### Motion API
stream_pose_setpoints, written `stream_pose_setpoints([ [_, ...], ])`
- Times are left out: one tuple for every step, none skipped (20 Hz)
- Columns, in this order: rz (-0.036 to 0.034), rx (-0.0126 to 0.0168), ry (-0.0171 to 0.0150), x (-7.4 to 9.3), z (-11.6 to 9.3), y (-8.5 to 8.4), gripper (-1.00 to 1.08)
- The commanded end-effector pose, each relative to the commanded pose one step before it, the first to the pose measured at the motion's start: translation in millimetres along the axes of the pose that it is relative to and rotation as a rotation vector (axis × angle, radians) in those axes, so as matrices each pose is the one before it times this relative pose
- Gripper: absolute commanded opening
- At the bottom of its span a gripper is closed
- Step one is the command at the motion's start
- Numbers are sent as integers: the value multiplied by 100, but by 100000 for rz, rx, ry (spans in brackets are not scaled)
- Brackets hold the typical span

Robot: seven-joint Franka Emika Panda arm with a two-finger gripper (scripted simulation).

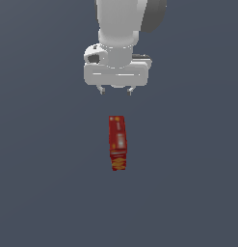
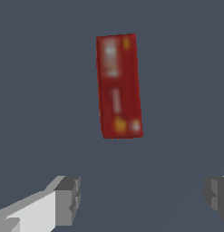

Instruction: Pick up the object and move it to a goal position.

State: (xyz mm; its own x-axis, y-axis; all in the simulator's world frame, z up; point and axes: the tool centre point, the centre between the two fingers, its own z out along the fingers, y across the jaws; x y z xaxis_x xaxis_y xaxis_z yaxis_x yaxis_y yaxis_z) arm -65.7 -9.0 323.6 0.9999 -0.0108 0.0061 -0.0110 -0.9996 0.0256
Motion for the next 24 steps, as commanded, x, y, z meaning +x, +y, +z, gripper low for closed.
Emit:
stream_pose_setpoints([
  [-118,2,-42,117,92,-17,100],
  [-97,4,5,126,72,-7,100],
  [-119,15,-1,163,98,-6,100],
  [-151,30,-8,198,125,-12,100],
  [-189,45,-14,233,152,-20,100],
  [-221,58,-18,267,180,-24,100],
  [-240,65,-20,300,206,-22,100],
  [-274,73,-21,334,233,-27,100],
  [-305,81,-21,370,263,-29,100],
  [-326,88,-21,403,294,-27,100],
  [-357,101,-24,436,328,-29,100],
  [-385,114,-26,468,364,-30,100],
  [-417,128,-28,500,402,-32,100],
  [-441,140,-28,530,442,-30,100],
  [-472,157,-30,559,485,-31,100],
  [-461,160,-28,546,492,-26,100],
  [-430,155,-26,504,472,-23,100],
  [-393,146,-23,464,449,-16,100],
  [-364,140,-20,424,424,-14,100],
  [-339,134,-18,386,397,-14,100],
  [-300,122,-16,348,368,-7,100],
  [-278,115,-14,312,338,-9,100],
  [-238,101,-12,276,306,-2,100],
  [-219,95,-11,242,273,-7,100],
])
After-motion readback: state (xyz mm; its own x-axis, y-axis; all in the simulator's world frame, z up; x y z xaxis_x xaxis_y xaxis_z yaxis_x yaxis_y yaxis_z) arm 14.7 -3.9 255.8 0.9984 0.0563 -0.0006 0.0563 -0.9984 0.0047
